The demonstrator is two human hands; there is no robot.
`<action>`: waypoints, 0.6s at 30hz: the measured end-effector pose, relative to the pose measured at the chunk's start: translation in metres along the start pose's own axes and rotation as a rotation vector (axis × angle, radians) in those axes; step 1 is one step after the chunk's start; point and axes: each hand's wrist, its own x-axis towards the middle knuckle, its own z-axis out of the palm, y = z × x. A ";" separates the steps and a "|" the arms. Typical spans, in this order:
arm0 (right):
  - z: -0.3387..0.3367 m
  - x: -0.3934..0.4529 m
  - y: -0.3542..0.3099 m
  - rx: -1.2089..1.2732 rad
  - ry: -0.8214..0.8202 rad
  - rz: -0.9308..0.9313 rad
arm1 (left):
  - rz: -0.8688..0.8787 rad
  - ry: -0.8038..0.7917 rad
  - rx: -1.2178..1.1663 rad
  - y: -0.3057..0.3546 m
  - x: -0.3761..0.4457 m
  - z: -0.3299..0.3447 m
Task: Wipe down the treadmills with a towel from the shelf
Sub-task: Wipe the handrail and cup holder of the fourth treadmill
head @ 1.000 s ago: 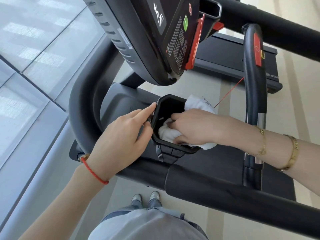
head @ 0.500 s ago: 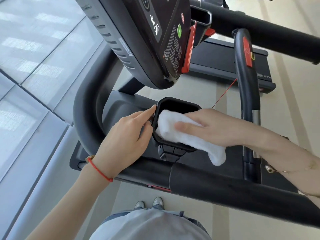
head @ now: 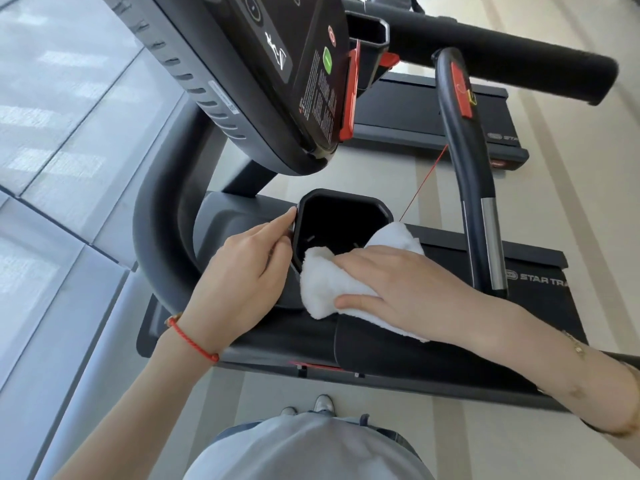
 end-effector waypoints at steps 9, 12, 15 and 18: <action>0.005 0.007 -0.016 0.017 0.098 0.037 | -0.003 0.002 0.027 0.000 0.000 0.004; 0.002 -0.005 -0.015 -0.042 0.152 -0.007 | 0.001 0.004 0.033 0.001 0.001 0.004; 0.006 -0.018 -0.013 -0.179 0.305 -0.051 | 0.007 0.006 0.022 0.002 0.001 0.002; 0.010 -0.033 -0.005 -0.271 0.533 0.028 | 0.006 0.005 0.007 0.002 0.001 0.003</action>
